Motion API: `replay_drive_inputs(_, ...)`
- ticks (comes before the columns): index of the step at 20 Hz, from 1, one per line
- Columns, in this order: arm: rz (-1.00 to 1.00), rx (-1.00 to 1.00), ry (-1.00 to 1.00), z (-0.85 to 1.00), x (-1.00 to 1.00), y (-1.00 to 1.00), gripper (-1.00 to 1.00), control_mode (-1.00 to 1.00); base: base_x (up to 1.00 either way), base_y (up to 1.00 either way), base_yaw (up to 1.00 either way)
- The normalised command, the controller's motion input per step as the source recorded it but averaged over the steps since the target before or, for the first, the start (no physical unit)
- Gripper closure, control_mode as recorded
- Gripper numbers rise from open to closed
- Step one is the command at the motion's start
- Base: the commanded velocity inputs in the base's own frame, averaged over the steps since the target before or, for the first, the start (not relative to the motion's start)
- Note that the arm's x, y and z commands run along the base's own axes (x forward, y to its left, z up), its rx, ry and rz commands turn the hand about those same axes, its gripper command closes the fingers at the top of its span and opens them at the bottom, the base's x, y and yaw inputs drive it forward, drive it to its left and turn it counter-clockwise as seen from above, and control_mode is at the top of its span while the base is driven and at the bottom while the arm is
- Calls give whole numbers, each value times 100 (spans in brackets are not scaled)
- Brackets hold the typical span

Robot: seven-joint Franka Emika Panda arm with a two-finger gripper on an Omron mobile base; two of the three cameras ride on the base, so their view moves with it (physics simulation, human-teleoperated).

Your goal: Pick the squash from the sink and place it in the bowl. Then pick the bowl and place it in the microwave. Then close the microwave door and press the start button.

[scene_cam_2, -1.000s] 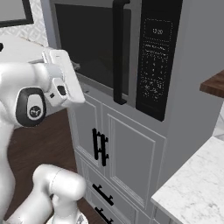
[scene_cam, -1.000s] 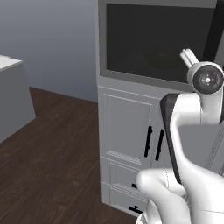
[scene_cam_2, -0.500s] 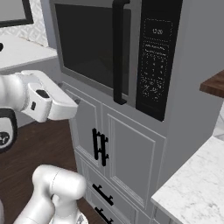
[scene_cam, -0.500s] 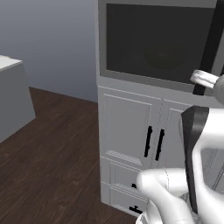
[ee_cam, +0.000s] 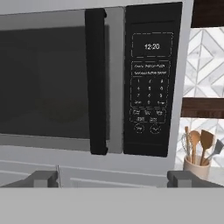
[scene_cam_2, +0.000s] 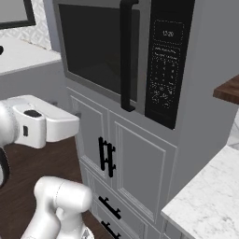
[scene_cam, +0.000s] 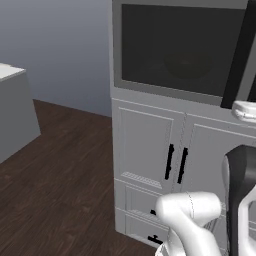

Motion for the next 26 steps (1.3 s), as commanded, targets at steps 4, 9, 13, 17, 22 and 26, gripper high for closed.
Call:
replay_drive_inputs(4,0,-3,-3,-28,16,-23,-100,-100,0,0,0)
replay_drive_inputs(9,0,0,-14,-30,14,-40,-100,-100,0,0,0)
replay_drive_inputs(13,0,0,-14,-16,27,-26,-100,-100,0,0,0)
replay_drive_inputs(17,0,0,0,-24,44,-13,-100,-100,0,0,0)
replay_drive_inputs(22,0,0,-2,-4,11,-23,-100,-100,0,0,0)
replay_drive_inputs(26,0,0,-12,0,12,-35,-100,-100,0,0,0)
